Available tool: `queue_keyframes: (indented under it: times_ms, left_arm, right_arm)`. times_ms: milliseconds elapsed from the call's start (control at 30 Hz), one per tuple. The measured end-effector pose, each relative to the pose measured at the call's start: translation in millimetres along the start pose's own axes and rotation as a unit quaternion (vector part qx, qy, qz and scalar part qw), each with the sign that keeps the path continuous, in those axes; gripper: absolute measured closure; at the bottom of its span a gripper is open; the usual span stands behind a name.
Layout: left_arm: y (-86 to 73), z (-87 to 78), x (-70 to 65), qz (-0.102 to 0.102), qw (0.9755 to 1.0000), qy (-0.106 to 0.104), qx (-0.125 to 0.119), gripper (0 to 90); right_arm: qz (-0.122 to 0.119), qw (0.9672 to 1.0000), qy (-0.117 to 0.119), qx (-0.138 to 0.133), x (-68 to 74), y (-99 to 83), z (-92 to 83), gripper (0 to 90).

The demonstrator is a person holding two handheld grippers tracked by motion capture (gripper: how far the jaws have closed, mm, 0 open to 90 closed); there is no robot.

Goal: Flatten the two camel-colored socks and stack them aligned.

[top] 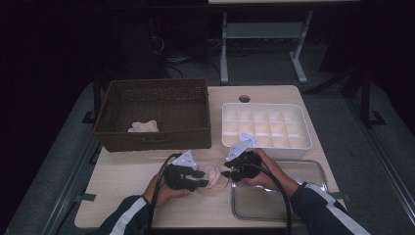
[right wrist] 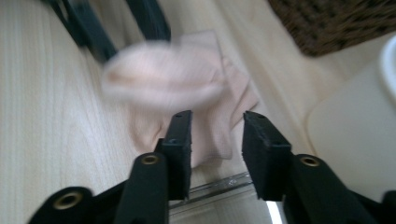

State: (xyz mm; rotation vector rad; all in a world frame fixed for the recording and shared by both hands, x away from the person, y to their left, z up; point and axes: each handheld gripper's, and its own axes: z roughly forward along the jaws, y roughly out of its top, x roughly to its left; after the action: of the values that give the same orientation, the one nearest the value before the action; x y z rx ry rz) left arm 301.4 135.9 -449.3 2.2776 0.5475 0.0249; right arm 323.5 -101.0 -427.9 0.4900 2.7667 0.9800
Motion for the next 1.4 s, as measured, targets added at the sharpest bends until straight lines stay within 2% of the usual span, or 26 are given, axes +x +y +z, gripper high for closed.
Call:
queue_keyframes:
  times_ms: [67,133,300,400,467,500,567,633,667,700,767,800,867,933,1000,1067,1133,1167,1233,1367,1400]
  left_arm:
    - [-0.2,6.2,-1.2,0.014,0.9998,0.007,0.015,61.9]
    - [-1.8,11.0,-1.9,0.010,0.9998,0.007,0.017,61.7]
    - [-3.4,11.7,-3.2,0.014,0.9997,0.014,0.011,61.9]
    - [-3.9,10.1,-3.8,0.015,0.9996,0.019,0.011,56.4]
    - [-4.2,5.8,-3.3,0.021,0.9995,0.021,0.015,51.8]
    - [-5.1,3.5,-4.0,0.015,0.9996,0.024,0.008,50.4]
    - [-7.3,0.5,-3.1,0.013,0.9996,0.024,0.008,55.7]
    - [-10.2,-0.6,-1.4,0.004,0.9995,0.027,0.012,55.2]
    - [-11.9,-0.9,0.1,0.000,0.9995,0.028,0.016,55.2]
    - [-12.6,-1.2,1.0,-0.001,0.9994,0.030,0.015,54.7]
    - [-13.2,-2.3,4.2,-0.015,0.9992,0.035,0.011,49.4]
    - [-13.4,-2.7,6.3,-0.025,0.9989,0.039,0.007,44.0]
    - [-14.5,-3.3,11.3,-0.054,0.9978,0.036,-0.008,38.4]
    - [-14.7,-1.1,13.5,-0.062,0.9972,0.041,-0.009,35.5]
    - [-13.8,2.4,14.2,-0.063,0.9972,0.041,-0.004,35.3]
    - [-12.9,6.4,12.6,-0.055,0.9974,0.047,0.004,35.2]
    - [-12.1,6.7,11.8,-0.048,0.9977,0.046,0.010,36.3]
    - [-11.9,7.0,12.0,-0.043,0.9978,0.050,0.010,36.8]
    - [-12.2,7.8,11.8,-0.040,0.9978,0.051,0.004,38.5]
    - [-12.9,7.1,10.8,-0.032,0.9978,0.057,0.009,41.3]
    - [-13.4,7.3,10.4,-0.034,0.9979,0.055,0.004,43.0]
  right_arm:
    - [0.010,0.9998,-0.007,-0.014,1.3,2.0,-4.5,70.0]
    - [0.013,0.9994,-0.011,-0.030,4.2,5.3,-7.6,73.4]
    - [-0.001,0.9980,-0.005,-0.062,18.2,14.2,-7.8,76.6]
    - [-0.014,0.9985,-0.004,-0.052,25.3,16.3,1.8,76.7]
    - [-0.020,0.9993,-0.003,-0.031,27.2,14.2,12.8,76.0]
    - [-0.026,0.9994,-0.004,-0.023,26.8,13.0,16.2,75.8]
    - [-0.034,0.9994,-0.007,-0.009,25.2,9.9,23.2,75.0]
    - [-0.040,0.9991,-0.009,0.014,23.4,6.4,28.3,74.0]
    - [-0.052,0.9983,-0.016,0.021,23.0,4.9,29.0,73.8]
    - [-0.046,0.9987,-0.010,0.019,22.8,3.7,28.6,72.7]
    - [-0.046,0.9986,-0.011,0.024,22.2,3.3,28.3,72.3]
    - [-0.047,0.9984,-0.012,0.028,21.7,3.2,28.6,72.2]
    - [-0.050,0.9983,-0.013,0.029,21.4,3.1,29.3,72.0]
    - [-0.053,0.9981,-0.015,0.027,21.7,3.0,29.4,71.2]
    - [-0.052,0.9982,-0.016,0.027,20.6,3.6,28.2,67.9]
    - [-0.051,0.9984,-0.011,0.021,19.8,5.4,24.3,65.5]
    - [-0.045,0.9988,-0.017,-0.002,18.6,8.4,16.5,67.5]
    - [-0.033,0.9993,-0.014,-0.014,18.5,9.8,13.4,69.2]
    - [-0.031,0.9991,-0.015,-0.026,19.7,12.0,9.9,73.5]
    - [-0.043,0.9988,-0.007,-0.022,23.2,12.9,18.2,71.9]
    - [-0.038,0.9991,-0.005,-0.017,24.1,12.6,21.0,72.1]
